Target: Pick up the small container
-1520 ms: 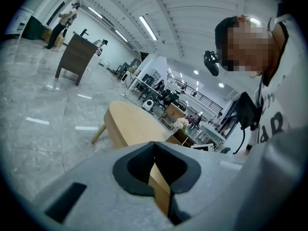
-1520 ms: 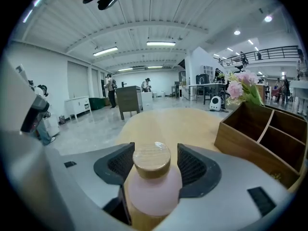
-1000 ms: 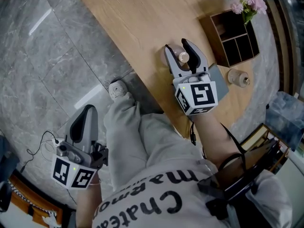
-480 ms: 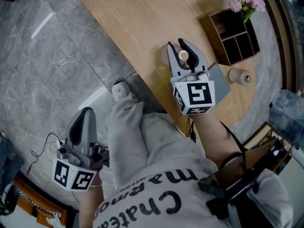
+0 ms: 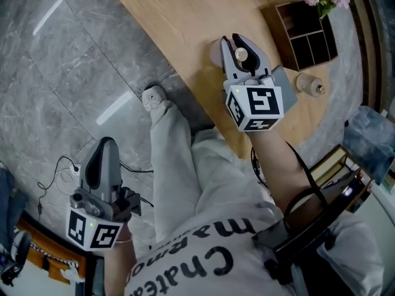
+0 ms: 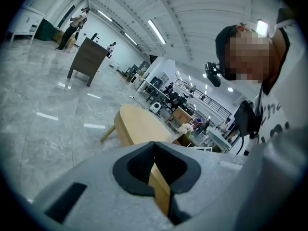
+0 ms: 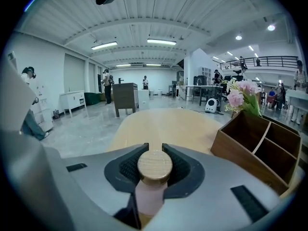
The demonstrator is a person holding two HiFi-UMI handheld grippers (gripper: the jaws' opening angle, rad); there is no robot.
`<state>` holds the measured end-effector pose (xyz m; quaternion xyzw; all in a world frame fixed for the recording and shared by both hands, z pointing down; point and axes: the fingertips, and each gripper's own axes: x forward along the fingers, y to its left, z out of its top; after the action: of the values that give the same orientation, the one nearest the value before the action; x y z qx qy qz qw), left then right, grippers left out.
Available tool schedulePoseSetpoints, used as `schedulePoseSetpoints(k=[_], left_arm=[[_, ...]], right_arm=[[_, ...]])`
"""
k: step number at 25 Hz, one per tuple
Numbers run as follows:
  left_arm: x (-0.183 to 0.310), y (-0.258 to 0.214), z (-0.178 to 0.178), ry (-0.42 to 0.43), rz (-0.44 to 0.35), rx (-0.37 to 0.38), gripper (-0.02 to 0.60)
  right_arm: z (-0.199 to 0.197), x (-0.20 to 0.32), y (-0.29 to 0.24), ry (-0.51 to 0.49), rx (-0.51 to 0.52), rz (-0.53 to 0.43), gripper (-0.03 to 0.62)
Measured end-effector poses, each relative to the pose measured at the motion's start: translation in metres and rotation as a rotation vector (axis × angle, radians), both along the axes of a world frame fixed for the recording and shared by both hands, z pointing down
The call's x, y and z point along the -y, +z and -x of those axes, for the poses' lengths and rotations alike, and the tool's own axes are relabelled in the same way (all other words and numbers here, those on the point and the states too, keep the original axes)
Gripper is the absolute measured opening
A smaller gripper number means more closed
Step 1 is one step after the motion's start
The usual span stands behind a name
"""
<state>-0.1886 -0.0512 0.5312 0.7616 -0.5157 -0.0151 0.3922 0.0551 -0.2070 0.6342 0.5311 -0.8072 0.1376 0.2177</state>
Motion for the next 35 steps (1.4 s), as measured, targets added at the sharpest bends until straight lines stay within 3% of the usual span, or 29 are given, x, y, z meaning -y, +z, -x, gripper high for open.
schedulePoseSetpoints(k=[15,30,35], left_arm=[[-0.014,-0.065,0.022,-0.070,-0.054,0.026,0.014],[-0.022,-0.116,0.052,-0.163,-0.116,0.043,0.014],[-0.030,-0.124,0.064,-0.209,-0.130,0.062,0.014]], right_arm=[[0.001,0.004,0.004,0.007,-0.045,0.086,0.087],[-0.006,0.001,0.007,0.069,-0.081,0.243,0.087],[-0.003,-0.001,0.008,0.037,-0.108,0.254,0.087]])
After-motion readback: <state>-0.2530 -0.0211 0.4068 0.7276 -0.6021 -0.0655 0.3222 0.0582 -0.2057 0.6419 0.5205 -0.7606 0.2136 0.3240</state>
